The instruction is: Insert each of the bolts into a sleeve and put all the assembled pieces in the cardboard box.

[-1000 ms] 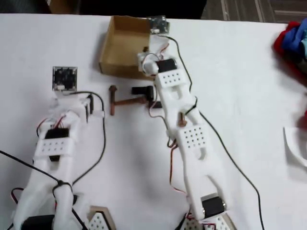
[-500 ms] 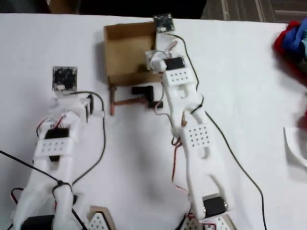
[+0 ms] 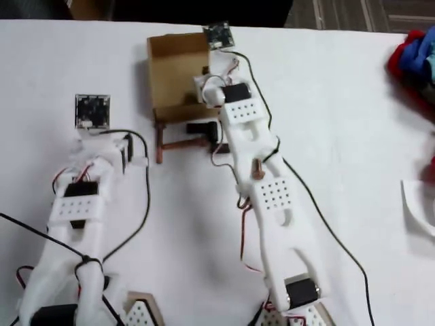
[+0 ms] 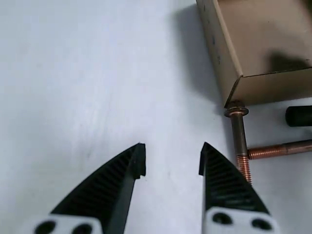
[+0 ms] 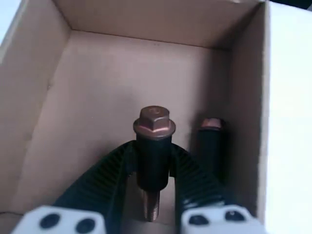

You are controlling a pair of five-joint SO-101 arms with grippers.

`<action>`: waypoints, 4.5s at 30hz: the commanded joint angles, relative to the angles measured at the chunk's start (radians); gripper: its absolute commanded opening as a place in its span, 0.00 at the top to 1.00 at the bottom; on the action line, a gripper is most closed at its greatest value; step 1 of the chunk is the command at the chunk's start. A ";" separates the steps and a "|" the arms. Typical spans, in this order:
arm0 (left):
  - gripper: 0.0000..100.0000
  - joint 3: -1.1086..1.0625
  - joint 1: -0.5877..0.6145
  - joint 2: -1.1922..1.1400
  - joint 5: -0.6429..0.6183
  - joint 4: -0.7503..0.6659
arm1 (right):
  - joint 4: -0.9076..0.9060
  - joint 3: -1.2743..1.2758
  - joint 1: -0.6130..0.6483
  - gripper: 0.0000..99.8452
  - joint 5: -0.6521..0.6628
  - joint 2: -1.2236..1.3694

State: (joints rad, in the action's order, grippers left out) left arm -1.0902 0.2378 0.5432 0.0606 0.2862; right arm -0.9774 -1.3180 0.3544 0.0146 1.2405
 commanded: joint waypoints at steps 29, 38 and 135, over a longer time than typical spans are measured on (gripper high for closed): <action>0.81 0.004 0.005 0.005 -0.003 -0.025 | -0.053 -0.012 -0.047 0.90 0.006 -0.077; 0.81 0.004 0.005 0.005 -0.003 -0.025 | -0.064 -0.012 -0.067 0.90 0.084 -0.077; 0.82 0.022 0.118 0.005 -0.078 -0.028 | -0.756 0.482 0.088 0.84 0.898 -0.444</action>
State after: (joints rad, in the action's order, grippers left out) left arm -1.0902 0.3483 0.5432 -0.0130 0.2785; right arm -1.7430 -0.8362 0.4526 0.8493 0.7971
